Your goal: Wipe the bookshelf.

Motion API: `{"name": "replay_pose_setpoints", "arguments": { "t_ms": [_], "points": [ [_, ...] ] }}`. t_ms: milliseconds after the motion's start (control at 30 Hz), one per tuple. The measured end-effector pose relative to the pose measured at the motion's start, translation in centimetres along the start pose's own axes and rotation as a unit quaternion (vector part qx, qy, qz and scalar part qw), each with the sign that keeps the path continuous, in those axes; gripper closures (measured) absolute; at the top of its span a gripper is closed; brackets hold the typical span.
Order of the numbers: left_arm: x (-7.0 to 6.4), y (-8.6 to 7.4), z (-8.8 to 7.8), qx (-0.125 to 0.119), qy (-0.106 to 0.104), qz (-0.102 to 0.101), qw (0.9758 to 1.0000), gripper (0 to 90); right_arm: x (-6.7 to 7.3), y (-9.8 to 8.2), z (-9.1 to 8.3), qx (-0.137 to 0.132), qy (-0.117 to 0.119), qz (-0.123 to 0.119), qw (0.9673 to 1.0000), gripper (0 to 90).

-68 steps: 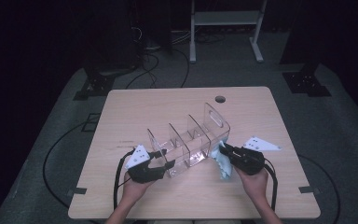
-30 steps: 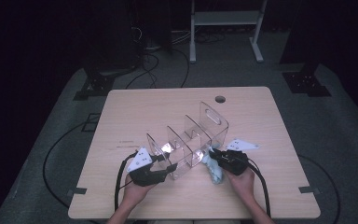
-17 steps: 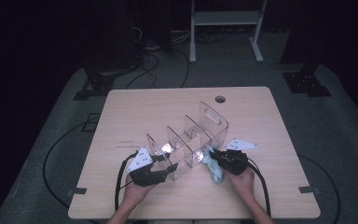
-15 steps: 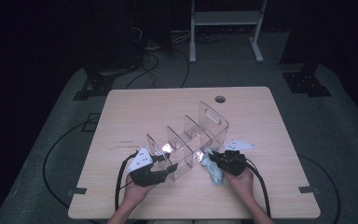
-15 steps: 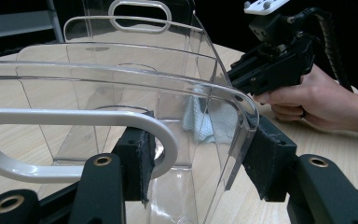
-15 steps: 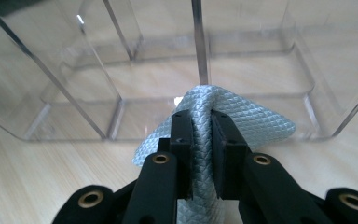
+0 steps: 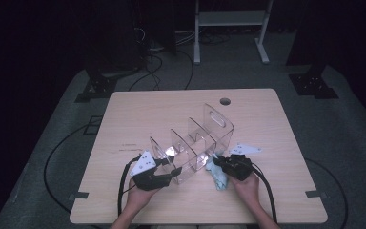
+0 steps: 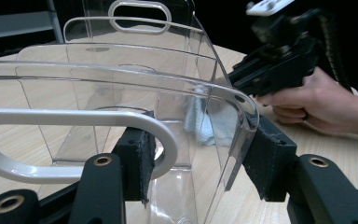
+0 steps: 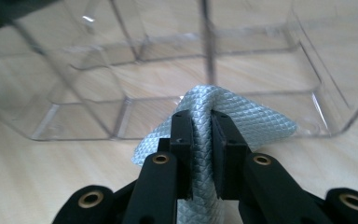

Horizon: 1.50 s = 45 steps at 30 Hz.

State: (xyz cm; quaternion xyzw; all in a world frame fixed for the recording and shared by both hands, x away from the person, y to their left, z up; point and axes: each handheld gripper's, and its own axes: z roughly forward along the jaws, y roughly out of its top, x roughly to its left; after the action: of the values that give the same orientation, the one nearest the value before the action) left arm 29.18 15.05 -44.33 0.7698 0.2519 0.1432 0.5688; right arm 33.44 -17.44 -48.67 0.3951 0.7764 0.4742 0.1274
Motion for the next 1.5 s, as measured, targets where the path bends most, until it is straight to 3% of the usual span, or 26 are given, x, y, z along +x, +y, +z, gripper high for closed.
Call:
{"name": "replay_pose_setpoints", "arguments": {
  "t_ms": [67, 133, 167, 267, 367, 500, 800, 1033, 1133, 1233, 1400, 1500],
  "points": [
    [0.1, 0.1, 0.0, 0.0, 0.001, -0.001, 1.0, 47.4, 1.0, 0.4, -0.9, -0.015, 0.017, -0.006, 0.9997, 79.7],
    [0.1, 0.1, 0.0, 0.0, 0.002, -0.002, 1.0, 47.5, 2.7, 1.1, -2.0, -0.037, 0.03, -0.028, 0.9985, 79.7],
    [0.0, 0.1, 0.0, 0.0, 0.002, -0.001, 1.0, 47.5, 2.7, 1.1, -2.0, -0.037, 0.03, -0.028, 0.9985, 79.7],
    [0.0, 0.0, 0.0, -0.001, 0.003, -0.002, 1.0, 47.4, 4.9, 2.4, -3.7, -0.078, 0.047, -0.057, 0.9942, 79.8],
    [-0.2, 0.0, 0.1, -0.001, 0.003, -0.002, 1.0, 47.4, 5.8, 3.4, -4.1, -0.096, 0.056, -0.067, 0.9916, 79.7],
    [-0.3, 0.0, 0.2, 0.0, 0.002, -0.001, 1.0, 47.4, 6.1, 3.5, -3.3, -0.085, 0.056, -0.074, 0.992, 79.7],
    [-0.3, 0.0, 0.2, 0.002, 0.004, 0.0, 1.0, 47.3, 5.6, 1.1, -0.3, -0.027, 0.054, -0.06, 0.9964, 79.9],
    [-0.2, 0.1, 0.2, 0.001, 0.003, -0.003, 1.0, 47.3, 5.9, 1.5, -0.7, -0.035, 0.052, -0.065, 0.9959, 79.9],
    [-0.3, 0.0, 0.2, 0.001, 0.003, -0.002, 1.0, 47.2, 5.6, 0.1, 1.2, 0.0, 0.05, -0.06, 0.9969, 79.9],
    [-0.2, 0.0, 0.2, 0.003, 0.002, -0.002, 1.0, 47.2, 5.4, -0.5, 1.9, 0.017, 0.052, -0.054, 0.9971, 79.9],
    [-0.2, 0.1, 0.2, 0.003, 0.002, -0.002, 1.0, 47.2, 5.5, 0.4, 0.8, -0.009, 0.054, -0.051, 0.9972, 79.9],
    [-0.2, 0.0, 0.2, 0.002, 0.003, -0.003, 1.0, 47.2, 5.5, 0.4, 0.8, -0.01, 0.053, -0.053, 0.9971, 79.8]
  ]
}}
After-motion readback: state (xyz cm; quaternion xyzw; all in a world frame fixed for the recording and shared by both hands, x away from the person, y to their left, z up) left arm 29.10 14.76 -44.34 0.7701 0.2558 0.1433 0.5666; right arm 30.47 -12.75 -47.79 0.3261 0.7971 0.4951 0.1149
